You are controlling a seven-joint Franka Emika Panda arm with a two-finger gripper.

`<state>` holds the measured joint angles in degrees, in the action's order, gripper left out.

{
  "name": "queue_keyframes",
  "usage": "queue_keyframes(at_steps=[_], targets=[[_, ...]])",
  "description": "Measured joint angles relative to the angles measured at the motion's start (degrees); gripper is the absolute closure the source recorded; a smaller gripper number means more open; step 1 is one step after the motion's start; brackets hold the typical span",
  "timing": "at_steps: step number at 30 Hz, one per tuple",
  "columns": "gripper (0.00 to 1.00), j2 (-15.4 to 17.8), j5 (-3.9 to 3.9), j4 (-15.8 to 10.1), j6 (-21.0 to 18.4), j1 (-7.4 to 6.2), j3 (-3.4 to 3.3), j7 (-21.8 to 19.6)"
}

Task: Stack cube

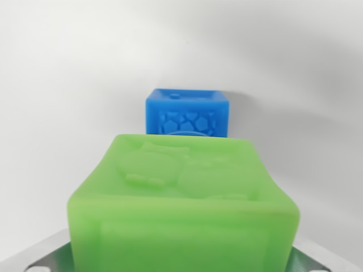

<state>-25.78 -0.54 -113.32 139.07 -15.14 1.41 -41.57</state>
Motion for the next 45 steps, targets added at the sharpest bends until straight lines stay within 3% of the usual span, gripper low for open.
queue_keyframes(at_steps=[20, 34, 35, 45], targets=[[1.00, -6.2, 0.00, 0.3, 5.6, -0.23, -0.36, 0.0], [1.00, -7.7, 0.00, 0.6, 6.9, -0.32, -0.47, 0.0], [0.00, -7.7, 0.00, 0.6, 6.9, -0.33, -0.47, 0.0], [0.00, -7.7, 0.00, 0.6, 7.0, -0.35, -0.48, 0.0]])
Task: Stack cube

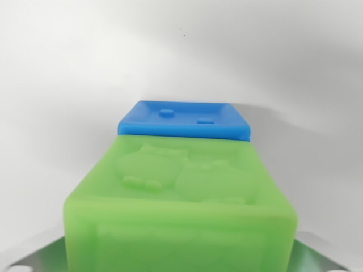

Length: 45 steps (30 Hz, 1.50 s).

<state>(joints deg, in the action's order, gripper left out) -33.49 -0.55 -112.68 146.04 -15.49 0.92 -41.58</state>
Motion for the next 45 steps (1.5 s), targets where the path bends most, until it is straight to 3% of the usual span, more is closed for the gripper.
queue_keyframes(at_steps=[29, 45], targets=[[0.00, 0.0, 0.00, 0.0, -0.1, 0.00, 0.00, 0.0], [0.00, 4.1, 0.00, -0.4, -3.5, 0.00, 0.00, 0.0]])
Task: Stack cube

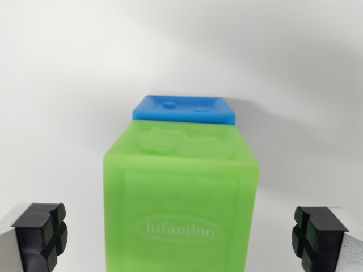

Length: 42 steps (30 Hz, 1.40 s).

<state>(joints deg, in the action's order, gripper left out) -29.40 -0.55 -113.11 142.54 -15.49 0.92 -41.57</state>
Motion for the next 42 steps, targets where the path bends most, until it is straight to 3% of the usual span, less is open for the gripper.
queue_keyframes(at_steps=[20, 42], targets=[[0.00, 7.7, 0.04, 0.3, -8.0, 0.00, 0.02, 0.0], [0.00, 15.2, 0.12, 4.8, -19.9, 0.00, 0.05, 0.0]])
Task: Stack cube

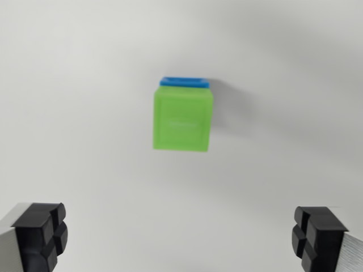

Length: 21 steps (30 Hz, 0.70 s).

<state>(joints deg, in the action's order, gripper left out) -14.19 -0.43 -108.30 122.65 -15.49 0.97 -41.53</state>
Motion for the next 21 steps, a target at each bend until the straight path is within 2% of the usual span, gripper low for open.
queue_keyframes(at_steps=[21], targets=[[0.00, 3.3, 0.03, 5.9, -9.2, 0.00, 0.02, 0.0]])
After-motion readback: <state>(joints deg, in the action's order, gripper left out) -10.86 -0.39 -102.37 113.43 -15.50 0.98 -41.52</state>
